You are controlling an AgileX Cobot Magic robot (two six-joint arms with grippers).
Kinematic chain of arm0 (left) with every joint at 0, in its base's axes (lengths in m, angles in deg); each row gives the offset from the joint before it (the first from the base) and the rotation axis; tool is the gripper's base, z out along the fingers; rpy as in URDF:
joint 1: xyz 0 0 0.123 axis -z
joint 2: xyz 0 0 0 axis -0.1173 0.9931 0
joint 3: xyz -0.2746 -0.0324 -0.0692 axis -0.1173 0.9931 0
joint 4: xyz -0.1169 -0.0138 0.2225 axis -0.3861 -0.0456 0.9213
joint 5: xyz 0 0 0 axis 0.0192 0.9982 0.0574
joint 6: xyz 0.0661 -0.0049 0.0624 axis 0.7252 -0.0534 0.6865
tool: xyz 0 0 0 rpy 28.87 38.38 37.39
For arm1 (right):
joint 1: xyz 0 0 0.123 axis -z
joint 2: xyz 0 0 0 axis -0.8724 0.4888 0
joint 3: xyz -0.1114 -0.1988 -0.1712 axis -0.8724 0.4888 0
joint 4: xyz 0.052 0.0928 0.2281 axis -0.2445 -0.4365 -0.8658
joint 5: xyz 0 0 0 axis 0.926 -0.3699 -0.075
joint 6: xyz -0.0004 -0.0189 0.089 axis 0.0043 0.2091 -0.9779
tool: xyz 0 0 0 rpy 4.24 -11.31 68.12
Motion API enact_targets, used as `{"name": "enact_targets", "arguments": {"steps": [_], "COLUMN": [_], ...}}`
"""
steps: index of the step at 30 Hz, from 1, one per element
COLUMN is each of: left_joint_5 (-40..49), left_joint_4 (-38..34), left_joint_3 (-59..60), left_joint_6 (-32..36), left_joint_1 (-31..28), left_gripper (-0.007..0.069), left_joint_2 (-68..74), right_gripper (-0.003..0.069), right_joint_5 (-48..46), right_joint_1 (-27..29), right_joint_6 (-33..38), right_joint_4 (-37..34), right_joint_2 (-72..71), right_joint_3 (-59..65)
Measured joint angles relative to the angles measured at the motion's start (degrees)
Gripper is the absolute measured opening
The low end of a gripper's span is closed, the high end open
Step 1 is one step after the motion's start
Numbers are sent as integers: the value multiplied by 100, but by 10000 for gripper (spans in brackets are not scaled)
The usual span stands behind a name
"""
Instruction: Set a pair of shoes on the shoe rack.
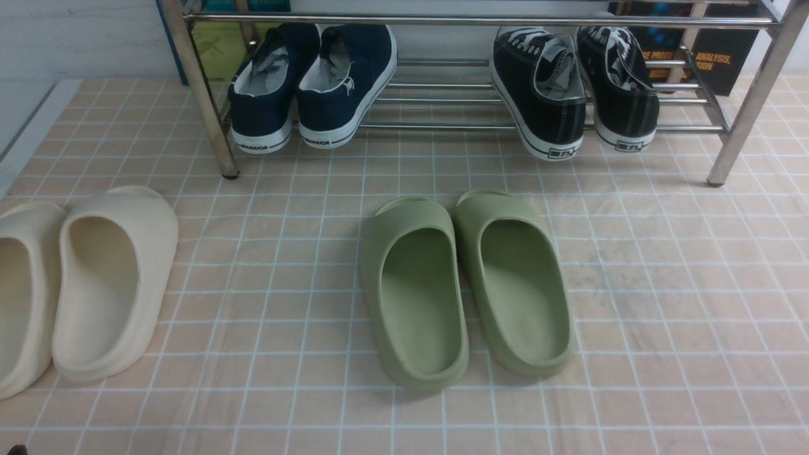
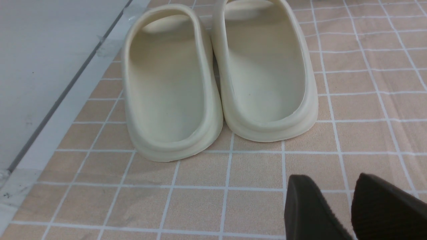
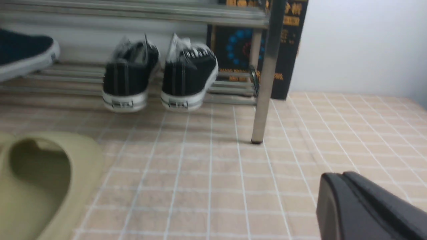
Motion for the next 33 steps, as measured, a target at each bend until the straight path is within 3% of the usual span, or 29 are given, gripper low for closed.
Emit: {"name": "enact_targets", "arguments": {"steps": [7,10,18,33], "left_joint_5": [0,0,0,0], "left_joint_4": [0,0,0,0], "left_joint_3": [0,0,0,0], "left_joint_6": [0,0,0,0], "left_joint_1": [0,0,0,0], "left_gripper": [239,239,239,239], "left_joint_2": [0,0,0,0], "right_gripper": [-5,-5,-19,-19], "right_joint_5": [-621,-950,-1367,-1502], "right_joint_1": [210,181,-306,-78], "right_joint_6": [-1380,-1659,-1753,-1753], "right_joint_4": [694,875,992,1130], "right_joint_2": [-652,-652,-652,-652], "right_joint_3": [469,469,458,434]}}
